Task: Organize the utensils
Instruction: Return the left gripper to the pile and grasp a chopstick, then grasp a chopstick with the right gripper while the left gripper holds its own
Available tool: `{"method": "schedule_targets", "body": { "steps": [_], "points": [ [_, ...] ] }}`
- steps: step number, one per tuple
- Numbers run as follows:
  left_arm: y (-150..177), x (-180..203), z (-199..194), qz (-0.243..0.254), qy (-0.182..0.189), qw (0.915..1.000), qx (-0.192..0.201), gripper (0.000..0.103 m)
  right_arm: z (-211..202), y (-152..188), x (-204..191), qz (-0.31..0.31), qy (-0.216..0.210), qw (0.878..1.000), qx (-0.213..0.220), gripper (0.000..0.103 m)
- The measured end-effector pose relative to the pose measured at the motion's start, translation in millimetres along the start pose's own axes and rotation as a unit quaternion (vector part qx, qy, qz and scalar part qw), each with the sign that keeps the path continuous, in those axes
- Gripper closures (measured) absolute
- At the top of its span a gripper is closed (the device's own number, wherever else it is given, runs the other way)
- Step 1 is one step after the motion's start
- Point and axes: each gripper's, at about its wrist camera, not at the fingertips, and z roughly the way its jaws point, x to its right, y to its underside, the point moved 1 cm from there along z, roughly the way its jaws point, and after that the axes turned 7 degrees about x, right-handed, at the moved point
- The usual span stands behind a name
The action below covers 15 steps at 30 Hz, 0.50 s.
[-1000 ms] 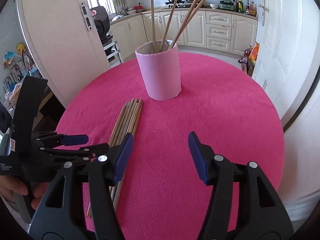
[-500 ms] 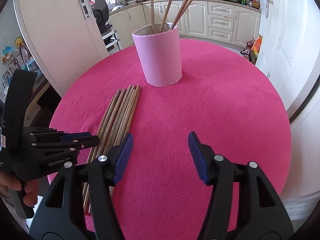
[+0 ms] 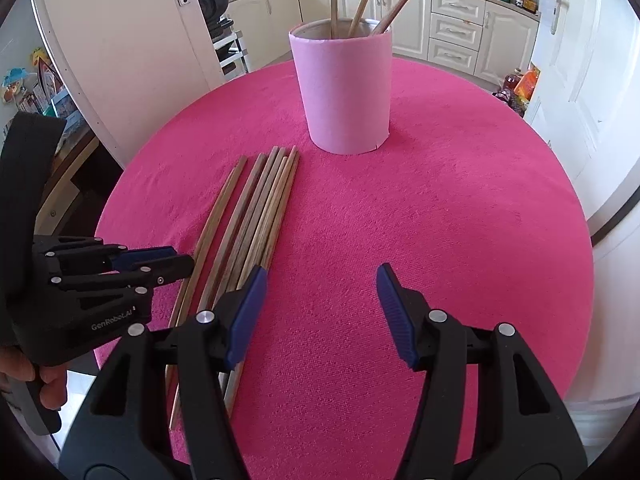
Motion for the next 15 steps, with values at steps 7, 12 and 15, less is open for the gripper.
{"method": "schedule_targets", "body": {
  "steps": [7,12,15],
  "points": [
    [-2,17,3,0.026,-0.014,0.9995,0.007,0.093,17,-7,-6,0.005,-0.022,0.998,-0.055,0.047],
    [-4,-2,-5,-0.024,0.026,0.9993,0.012,0.097,28,-11,-17,-0.005,-0.023,0.996,-0.083,0.067],
    [-4,-6,-13,-0.032,0.027,0.9988,0.024,0.097,35,-12,-20,-0.009,-0.018,0.995,-0.093,0.07]
  ]
}}
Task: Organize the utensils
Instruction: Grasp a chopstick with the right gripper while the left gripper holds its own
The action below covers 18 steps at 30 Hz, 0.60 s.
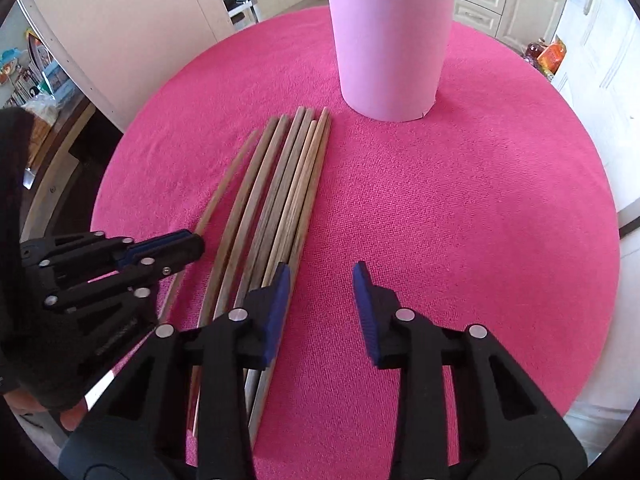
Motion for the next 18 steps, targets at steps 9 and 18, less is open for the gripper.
{"method": "schedule_targets", "body": {
  "steps": [9,18],
  "points": [
    [-6,-8,-5,-0.013,0.002,0.9999,0.003,0.097,11,-3,-12,-0.015,0.012,1.0,-0.021,0.077],
    [-2,-20,-9,-0.017,0.005,0.9998,0.01,0.097,18,-1,-21,-0.054,0.034,0.998,-0.019,0.094]
  ]
}}
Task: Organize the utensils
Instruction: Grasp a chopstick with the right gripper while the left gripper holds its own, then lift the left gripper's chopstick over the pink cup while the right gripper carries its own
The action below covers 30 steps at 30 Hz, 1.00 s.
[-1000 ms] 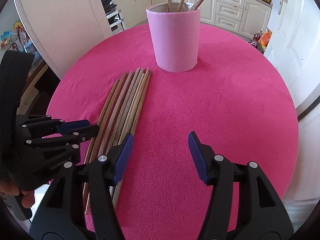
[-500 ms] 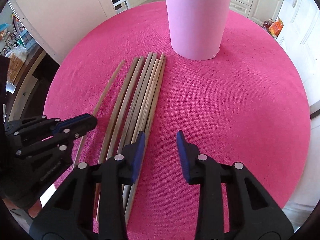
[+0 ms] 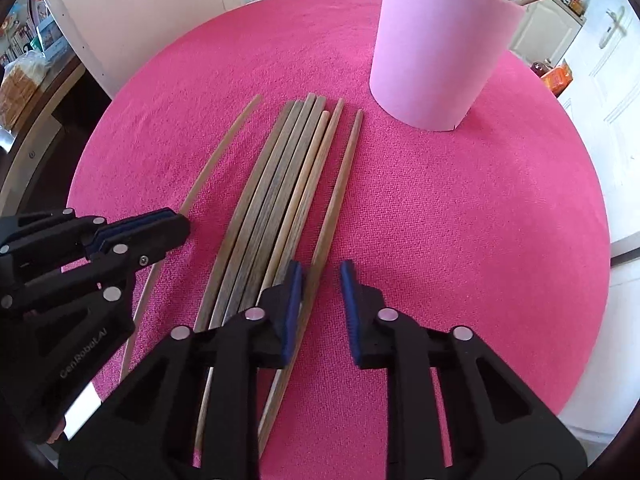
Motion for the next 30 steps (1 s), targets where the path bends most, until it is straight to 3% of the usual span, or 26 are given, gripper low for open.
{"method": "schedule_targets", "body": {
  "steps": [8,16,23,30],
  "points": [
    [5,-4,-16,-0.003,0.013,0.9994,0.032,0.097,-17,14,21,0.025,-0.03,0.998,0.039,0.097],
    [-2,12,-57,0.017,0.048,0.9934,0.103,0.097,-73,22,39,0.046,-0.081,0.984,0.15,0.097],
    [-13,33,-88,0.046,0.074,0.975,0.204,0.097,-119,18,43,0.054,-0.109,0.963,0.242,0.097],
    [-35,55,-102,0.06,0.104,0.9477,0.296,0.097,-158,5,57,0.067,-0.111,0.929,0.346,0.097]
  ]
}}
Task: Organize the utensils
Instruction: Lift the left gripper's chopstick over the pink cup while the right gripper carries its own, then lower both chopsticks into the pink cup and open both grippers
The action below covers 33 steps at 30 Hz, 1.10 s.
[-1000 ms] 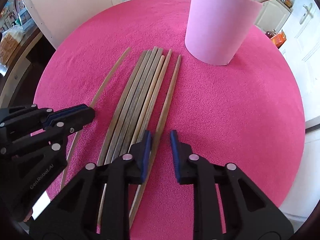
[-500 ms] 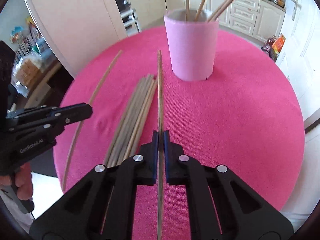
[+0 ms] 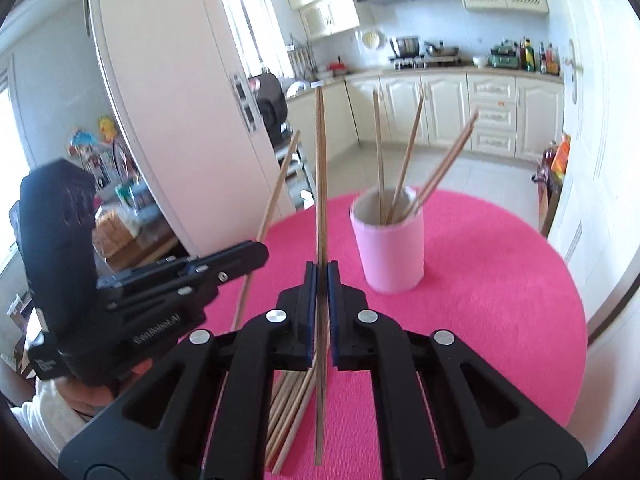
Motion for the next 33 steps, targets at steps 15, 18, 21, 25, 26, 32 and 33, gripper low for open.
{"method": "schedule_targets", "body": {
  "steps": [15,18,21,25,26,32,33],
  "points": [
    [-55,23,35,0.015,0.014,0.9826,0.185,0.097,-2,-45,33,0.01,0.027,0.978,0.205,0.097],
    [-61,24,52,0.022,0.007,0.979,0.203,0.097,6,-51,40,0.011,0.034,0.971,0.238,0.097],
    [-62,24,68,0.03,0.0,0.9758,0.216,0.097,17,-55,48,0.01,0.04,0.964,0.263,0.097],
    [-68,20,90,0.029,-0.007,0.9734,0.227,0.097,32,-59,53,0.013,0.046,0.96,0.278,0.097],
    [-69,19,95,0.028,-0.01,0.973,0.229,0.097,36,-60,56,0.013,0.047,0.959,0.281,0.097],
    [-70,18,120,0.038,-0.02,0.9706,0.237,0.097,52,-58,60,0.016,0.053,0.957,0.285,0.097],
    [-70,17,123,0.041,-0.022,0.9705,0.237,0.097,55,-56,60,0.014,0.054,0.957,0.285,0.097]
  ]
}}
